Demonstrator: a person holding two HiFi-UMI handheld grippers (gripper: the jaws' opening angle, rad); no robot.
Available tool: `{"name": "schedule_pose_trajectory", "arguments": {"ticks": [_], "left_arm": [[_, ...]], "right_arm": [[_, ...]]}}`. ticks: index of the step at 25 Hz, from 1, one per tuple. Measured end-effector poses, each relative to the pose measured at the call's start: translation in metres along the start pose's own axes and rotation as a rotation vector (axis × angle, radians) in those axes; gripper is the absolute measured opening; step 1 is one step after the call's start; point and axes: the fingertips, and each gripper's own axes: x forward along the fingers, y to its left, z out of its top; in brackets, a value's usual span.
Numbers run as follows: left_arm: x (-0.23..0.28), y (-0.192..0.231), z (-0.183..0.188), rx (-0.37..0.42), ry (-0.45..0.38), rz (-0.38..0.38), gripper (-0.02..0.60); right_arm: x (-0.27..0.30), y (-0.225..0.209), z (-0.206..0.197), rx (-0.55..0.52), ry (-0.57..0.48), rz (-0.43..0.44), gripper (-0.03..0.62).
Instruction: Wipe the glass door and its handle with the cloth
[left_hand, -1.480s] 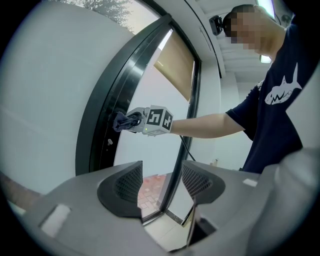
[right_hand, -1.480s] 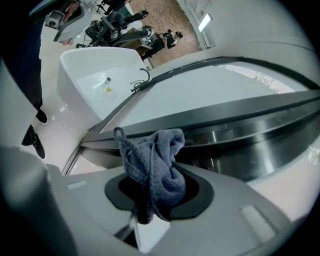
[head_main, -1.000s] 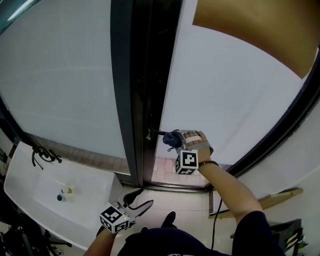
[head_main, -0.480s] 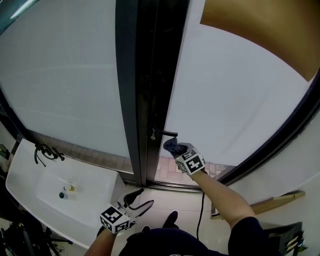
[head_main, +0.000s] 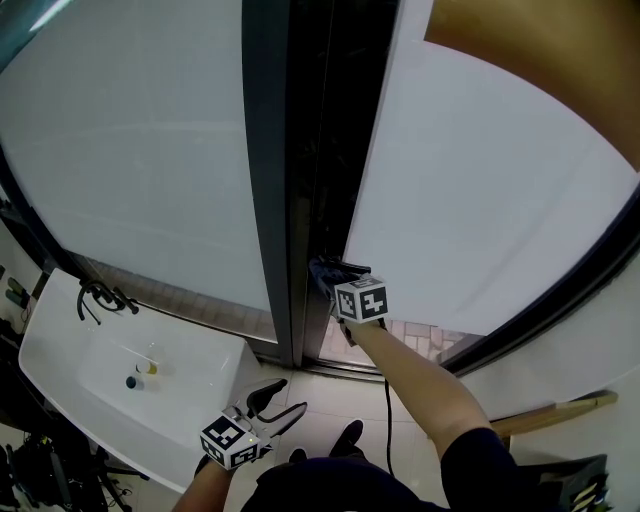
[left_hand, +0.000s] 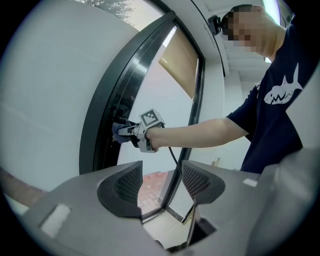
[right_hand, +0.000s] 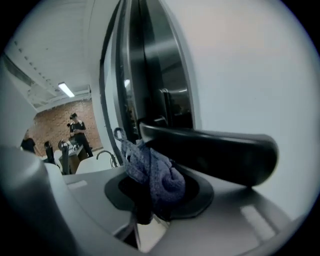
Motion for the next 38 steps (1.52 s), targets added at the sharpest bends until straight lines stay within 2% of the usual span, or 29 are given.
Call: {"name": "schedule_pose_trajectory", "arguments": {"ticks": [3, 7, 12, 16, 20, 23, 26, 28, 34, 38], "left_arm": [[-0.001, 0.003, 0.004, -0.007, 0.008, 0.016, 0.242], [0.000, 0.011, -0.002, -0.012, 0.008, 0.019, 0.242], [0.005, 0.012, -0.003, -0.008, 0.007, 0.008, 0.242], [0.008, 0.010, -0.002, -0.012, 0.011, -0.001, 0.242], [0.010, 0.007, 0.000, -0.004, 0.014, -0.004, 0.242], [0.009, 0.007, -0.001, 0.001, 0.016, -0.008, 0.242], [0.007, 0.009, -0.002, -0.002, 0.026, -0.005, 0.242], [0.007, 0.010, -0.001, 0.002, 0.027, 0.000, 0.242], [0.011, 0.009, 0.002, 0.007, 0.021, 0.004, 0.242], [0.008, 0.012, -0.002, 0.000, 0.022, 0.015, 0.242]], "right_arm": [[0.009, -0.008, 0.008, 0.090, -0.036, -0.033, 0.126], [0.014, -0.012, 0.010, 0.084, -0.047, -0.038, 0.129], [0.011, -0.018, 0.003, 0.058, 0.001, -0.035, 0.127], [0.008, -0.029, -0.006, -0.017, 0.061, -0.065, 0.124], [0.002, -0.047, -0.031, -0.004, 0.152, -0.115, 0.124], [-0.005, -0.045, -0.035, 0.033, 0.101, -0.081, 0.124], [-0.008, -0.026, -0.016, 0.075, -0.012, -0.006, 0.124], [-0.005, -0.016, -0.003, 0.068, -0.038, 0.012, 0.124], [0.011, -0.017, 0.003, 0.047, 0.000, -0.014, 0.124], [0.008, -0.038, -0.018, 0.043, 0.070, -0.063, 0.124]]}}
